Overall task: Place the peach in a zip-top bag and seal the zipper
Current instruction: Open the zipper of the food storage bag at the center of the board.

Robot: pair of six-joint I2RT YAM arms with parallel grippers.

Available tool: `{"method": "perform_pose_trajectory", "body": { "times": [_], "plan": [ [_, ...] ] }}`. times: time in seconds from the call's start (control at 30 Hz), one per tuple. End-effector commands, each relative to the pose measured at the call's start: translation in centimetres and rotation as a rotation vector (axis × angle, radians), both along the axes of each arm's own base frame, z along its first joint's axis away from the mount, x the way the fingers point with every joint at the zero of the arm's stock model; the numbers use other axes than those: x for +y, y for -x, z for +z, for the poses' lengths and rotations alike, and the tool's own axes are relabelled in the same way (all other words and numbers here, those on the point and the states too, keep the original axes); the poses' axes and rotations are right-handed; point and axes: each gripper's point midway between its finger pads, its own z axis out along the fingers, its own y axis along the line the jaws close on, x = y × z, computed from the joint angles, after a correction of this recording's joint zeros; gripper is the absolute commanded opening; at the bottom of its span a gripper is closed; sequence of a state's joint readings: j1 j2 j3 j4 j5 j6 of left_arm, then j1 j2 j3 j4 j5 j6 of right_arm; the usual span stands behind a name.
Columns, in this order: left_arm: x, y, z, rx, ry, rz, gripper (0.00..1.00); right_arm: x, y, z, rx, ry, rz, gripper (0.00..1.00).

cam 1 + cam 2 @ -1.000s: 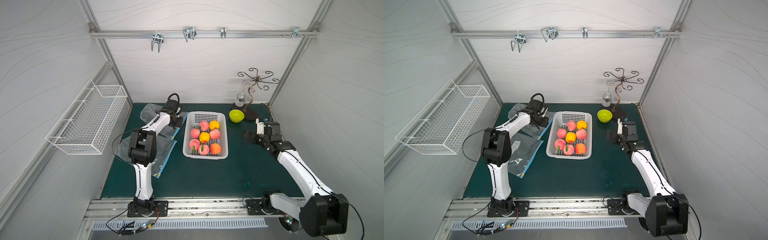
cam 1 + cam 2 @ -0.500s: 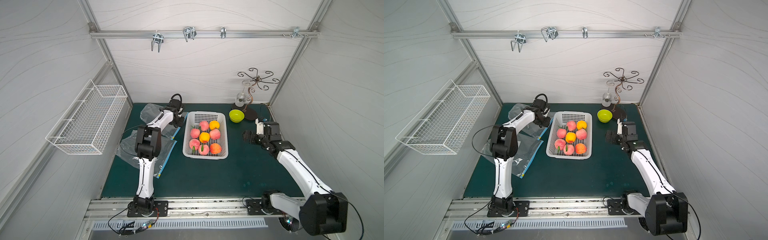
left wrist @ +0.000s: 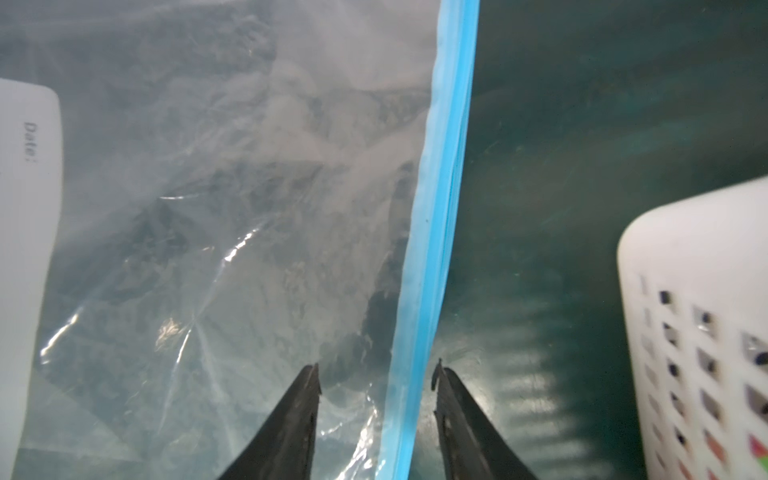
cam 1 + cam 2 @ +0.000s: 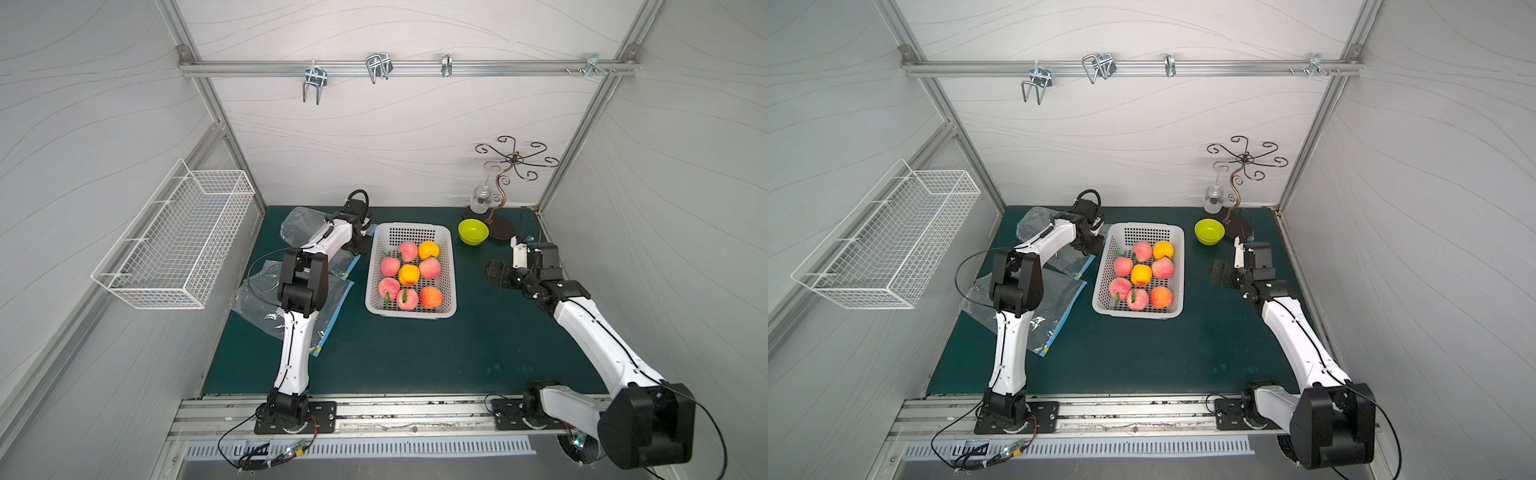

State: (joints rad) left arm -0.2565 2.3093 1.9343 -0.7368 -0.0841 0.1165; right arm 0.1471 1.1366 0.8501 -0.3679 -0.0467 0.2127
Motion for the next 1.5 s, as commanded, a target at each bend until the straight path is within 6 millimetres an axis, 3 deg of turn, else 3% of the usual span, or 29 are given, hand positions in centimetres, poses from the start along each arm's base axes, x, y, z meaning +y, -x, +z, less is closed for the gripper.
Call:
{"method": "perform_pose_trajectory", "body": {
  "times": [0.0, 0.27, 0.47, 0.67, 0.7, 0.8, 0.97, 1.17, 1.33, 1.47],
  "plan": [
    [0.0, -0.7, 0.2, -0.013, -0.029, -0.01, 0.4, 0.5, -0.1, 0.7, -0.003, -0.013, 0.016, 0.99],
    [-0.2, -0.8, 1.1, -0.032, -0.011, -0.009, 0.0, 0.7, -0.1, 0.4, 0.008, -0.024, 0.025, 0.99],
    [0.1, -0.5, 4.0, -0.093, 0.006, 0.026, 0.0, 1.6, 0.3, 0.6, 0.013, -0.059, 0.065, 0.99],
    [1.1, 0.5, 10.2, -0.211, 0.033, 0.106, 0.0, 3.6, 1.1, 2.1, 0.006, -0.141, 0.153, 0.99],
    [1.4, 1.3, 10.1, -0.199, 0.03, 0.12, 0.0, 4.0, 1.3, 2.4, 0.002, -0.151, 0.168, 0.99],
    [2.0, 2.7, 13.3, -0.229, 0.048, 0.163, 0.0, 5.4, 1.6, 3.6, -0.012, -0.196, 0.21, 0.99],
    [2.8, 5.6, 18.8, -0.283, 0.092, 0.231, 0.0, 9.2, 2.3, 5.7, -0.019, -0.316, 0.317, 0.99],
    [2.9, 9.4, 24.0, -0.331, 0.14, 0.243, 0.0, 16.0, 3.6, 8.3, -0.006, -0.394, 0.502, 0.99],
    [0.7, 13.9, 26.1, -0.277, 0.236, 0.166, 0.0, 21.7, 4.6, 11.3, -0.001, -0.45, 0.639, 0.98],
    [-0.6, 16.7, 26.2, -0.223, 0.326, 0.148, 0.0, 25.7, 5.1, 12.6, 0.008, -0.477, 0.713, 0.94]
  ]
}}
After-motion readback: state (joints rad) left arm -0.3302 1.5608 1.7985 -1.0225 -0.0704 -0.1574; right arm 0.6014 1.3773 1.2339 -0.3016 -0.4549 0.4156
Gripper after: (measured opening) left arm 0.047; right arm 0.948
